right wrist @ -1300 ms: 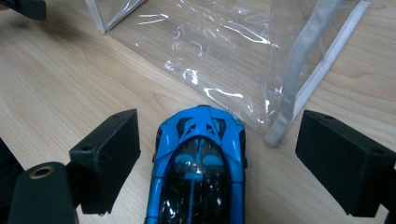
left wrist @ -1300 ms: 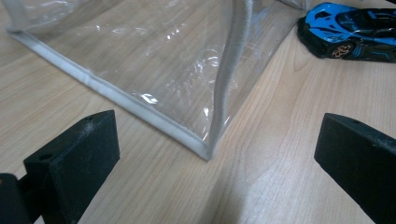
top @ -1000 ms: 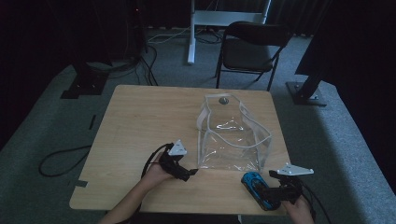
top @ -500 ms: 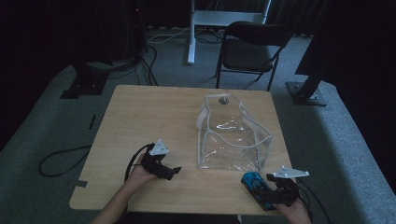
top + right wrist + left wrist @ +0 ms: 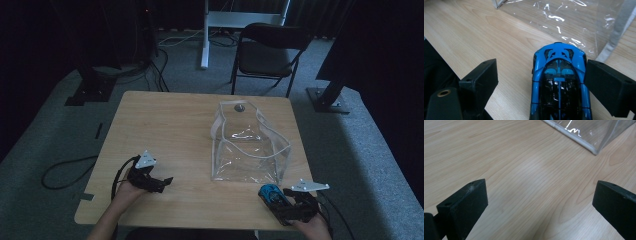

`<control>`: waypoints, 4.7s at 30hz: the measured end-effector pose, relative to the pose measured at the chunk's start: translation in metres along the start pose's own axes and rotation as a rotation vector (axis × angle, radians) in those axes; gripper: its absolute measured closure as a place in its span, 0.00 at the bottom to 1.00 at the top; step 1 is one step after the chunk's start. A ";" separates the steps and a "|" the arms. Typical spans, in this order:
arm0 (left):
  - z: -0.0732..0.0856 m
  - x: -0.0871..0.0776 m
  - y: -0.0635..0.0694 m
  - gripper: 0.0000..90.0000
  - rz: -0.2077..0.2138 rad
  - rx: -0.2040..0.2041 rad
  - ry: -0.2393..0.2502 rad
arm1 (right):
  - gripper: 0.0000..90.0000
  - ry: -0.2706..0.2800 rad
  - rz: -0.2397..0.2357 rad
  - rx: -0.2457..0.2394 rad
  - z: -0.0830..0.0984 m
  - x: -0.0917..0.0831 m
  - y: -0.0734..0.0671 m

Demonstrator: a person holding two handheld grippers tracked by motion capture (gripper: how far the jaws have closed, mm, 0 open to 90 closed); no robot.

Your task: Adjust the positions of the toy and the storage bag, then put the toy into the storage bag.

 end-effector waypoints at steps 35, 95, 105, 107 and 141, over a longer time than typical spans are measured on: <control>0.097 -0.058 -0.047 0.01 -0.206 -0.157 -0.055 | 0.13 -0.097 0.086 -0.046 0.004 0.023 0.000; 0.102 -0.047 -0.072 0.01 -0.264 -0.192 -0.091 | 0.27 -0.350 0.194 -0.058 0.000 0.042 0.008; 0.102 -0.047 -0.072 0.01 -0.262 -0.190 -0.090 | 0.28 -0.323 0.198 -0.026 -0.003 0.036 0.009; 0.102 -0.047 -0.072 0.01 -0.262 -0.189 -0.091 | 0.28 -0.304 0.207 -0.023 -0.006 0.031 0.008; 0.102 -0.047 -0.073 0.01 -0.254 -0.184 -0.089 | 0.28 -0.098 0.193 -0.033 -0.052 -0.014 -0.001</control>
Point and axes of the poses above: each handheld gripper's, and its own axes: x roughly forward along the jaws, z roughly out of its underside, y roughly to its right, the point moved 4 cm from there along x, roughly forward along the jaws, and after that the axes turned 1 degree about -x, right-handed, at the moved point
